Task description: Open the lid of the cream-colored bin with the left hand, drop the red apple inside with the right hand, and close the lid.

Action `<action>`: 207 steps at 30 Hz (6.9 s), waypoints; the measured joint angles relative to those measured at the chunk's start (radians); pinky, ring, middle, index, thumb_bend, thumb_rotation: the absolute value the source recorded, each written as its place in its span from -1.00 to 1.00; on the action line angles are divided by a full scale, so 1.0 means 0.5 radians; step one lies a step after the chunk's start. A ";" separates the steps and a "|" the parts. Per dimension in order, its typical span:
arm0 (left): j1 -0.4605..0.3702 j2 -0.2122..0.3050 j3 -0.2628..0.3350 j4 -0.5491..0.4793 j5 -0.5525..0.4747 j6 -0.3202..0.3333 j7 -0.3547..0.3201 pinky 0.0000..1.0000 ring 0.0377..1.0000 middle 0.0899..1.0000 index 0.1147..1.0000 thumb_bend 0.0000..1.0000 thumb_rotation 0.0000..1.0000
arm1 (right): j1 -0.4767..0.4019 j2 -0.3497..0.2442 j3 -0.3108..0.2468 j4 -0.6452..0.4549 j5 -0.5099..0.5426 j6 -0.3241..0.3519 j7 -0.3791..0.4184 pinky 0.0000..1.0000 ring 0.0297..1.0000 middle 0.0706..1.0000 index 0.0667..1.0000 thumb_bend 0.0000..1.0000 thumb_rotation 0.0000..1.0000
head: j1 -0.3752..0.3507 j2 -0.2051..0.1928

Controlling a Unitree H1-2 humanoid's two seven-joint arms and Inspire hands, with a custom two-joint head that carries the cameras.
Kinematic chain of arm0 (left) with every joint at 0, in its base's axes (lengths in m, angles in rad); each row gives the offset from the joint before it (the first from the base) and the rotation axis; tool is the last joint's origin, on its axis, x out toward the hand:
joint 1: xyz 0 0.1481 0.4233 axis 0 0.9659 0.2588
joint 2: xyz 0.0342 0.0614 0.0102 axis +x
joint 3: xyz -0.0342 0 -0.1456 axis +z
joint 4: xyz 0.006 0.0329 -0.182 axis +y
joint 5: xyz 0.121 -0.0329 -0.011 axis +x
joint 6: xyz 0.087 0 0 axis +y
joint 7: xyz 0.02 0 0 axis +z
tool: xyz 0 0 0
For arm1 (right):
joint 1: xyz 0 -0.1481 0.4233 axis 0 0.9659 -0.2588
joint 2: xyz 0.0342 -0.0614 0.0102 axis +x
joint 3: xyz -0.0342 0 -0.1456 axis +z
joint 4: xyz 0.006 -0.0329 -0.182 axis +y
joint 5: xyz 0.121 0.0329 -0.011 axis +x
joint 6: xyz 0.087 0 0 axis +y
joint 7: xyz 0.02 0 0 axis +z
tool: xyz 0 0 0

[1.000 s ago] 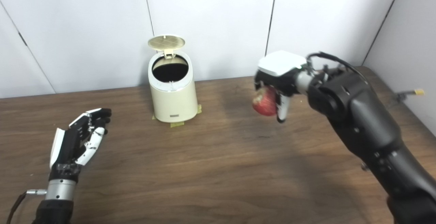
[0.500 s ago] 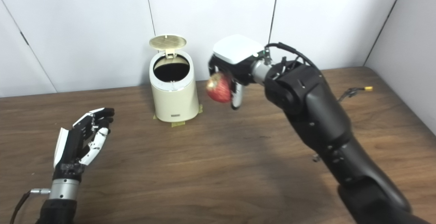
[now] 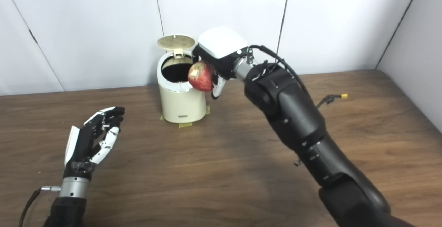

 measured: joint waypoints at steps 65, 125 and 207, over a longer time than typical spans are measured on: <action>-0.006 -0.004 -0.063 -0.004 0.099 -0.010 0.047 0.16 0.42 0.44 0.39 -0.42 0.18 | -0.128 0.162 0.181 0.498 -0.046 0.358 -0.694 -0.47 -0.27 -0.08 -0.02 0.03 -1.00 | 0.031 -0.012; -0.016 -0.016 -0.069 -0.001 0.101 -0.008 0.047 0.15 0.40 0.43 0.37 -0.44 0.17 | -0.160 0.148 0.176 0.317 -0.068 0.369 -0.501 -0.48 -0.30 -0.23 -0.12 0.05 -0.69 | 0.015 0.012; -0.016 -0.014 -0.071 0.000 0.093 -0.008 0.040 0.16 0.42 0.45 0.39 -0.45 0.21 | 0.763 0.176 -0.227 0.251 1.126 -0.620 -1.419 0.69 0.90 0.99 1.00 0.22 0.70 | -0.015 0.028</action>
